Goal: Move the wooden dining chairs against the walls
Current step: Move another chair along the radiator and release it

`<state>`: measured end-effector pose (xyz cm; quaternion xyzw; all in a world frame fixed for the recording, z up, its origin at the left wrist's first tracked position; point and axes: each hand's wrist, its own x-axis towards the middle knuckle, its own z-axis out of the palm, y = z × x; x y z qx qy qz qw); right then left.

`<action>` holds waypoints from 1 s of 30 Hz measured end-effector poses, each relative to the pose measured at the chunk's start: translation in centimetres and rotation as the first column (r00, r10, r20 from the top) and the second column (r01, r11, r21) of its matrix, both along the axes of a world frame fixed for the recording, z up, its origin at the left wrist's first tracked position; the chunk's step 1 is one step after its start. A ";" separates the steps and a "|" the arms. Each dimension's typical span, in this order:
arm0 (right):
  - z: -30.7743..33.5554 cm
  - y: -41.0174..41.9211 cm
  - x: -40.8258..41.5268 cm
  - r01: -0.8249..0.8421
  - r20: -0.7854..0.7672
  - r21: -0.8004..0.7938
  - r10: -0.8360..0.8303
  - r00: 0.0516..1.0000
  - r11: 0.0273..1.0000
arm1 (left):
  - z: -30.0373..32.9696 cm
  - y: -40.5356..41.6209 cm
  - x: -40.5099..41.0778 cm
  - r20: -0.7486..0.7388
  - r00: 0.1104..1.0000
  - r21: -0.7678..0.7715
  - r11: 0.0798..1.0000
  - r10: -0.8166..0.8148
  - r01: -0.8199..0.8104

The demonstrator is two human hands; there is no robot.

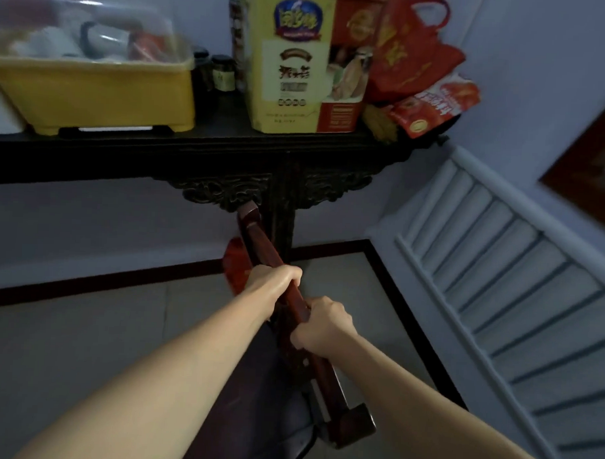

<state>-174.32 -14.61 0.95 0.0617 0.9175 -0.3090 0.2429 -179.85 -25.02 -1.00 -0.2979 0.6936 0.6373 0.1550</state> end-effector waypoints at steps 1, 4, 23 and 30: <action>0.2 1.2 0.1 0.020 -0.003 0.006 -0.020 1.000 1.000 | 0.2 1.4 -0.1 -0.002 1.000 0.009 1.000 -0.015 0.015; 0.3 5.5 0.4 0.086 -0.014 0.045 -0.086 0.996 0.995 | 0.5 6.0 -0.2 -0.011 0.996 0.025 0.996 -0.086 0.087; -1.4 41.1 0.2 0.371 0.062 0.007 -0.371 0.927 0.929 | -1.2 42.6 -2.2 -0.023 0.939 0.074 0.936 -0.344 0.345; -2.4 51.6 -1.6 0.426 0.064 -0.004 -0.425 0.903 0.905 | -2.9 53.0 -4.4 0.001 0.924 0.081 0.921 -0.383 0.381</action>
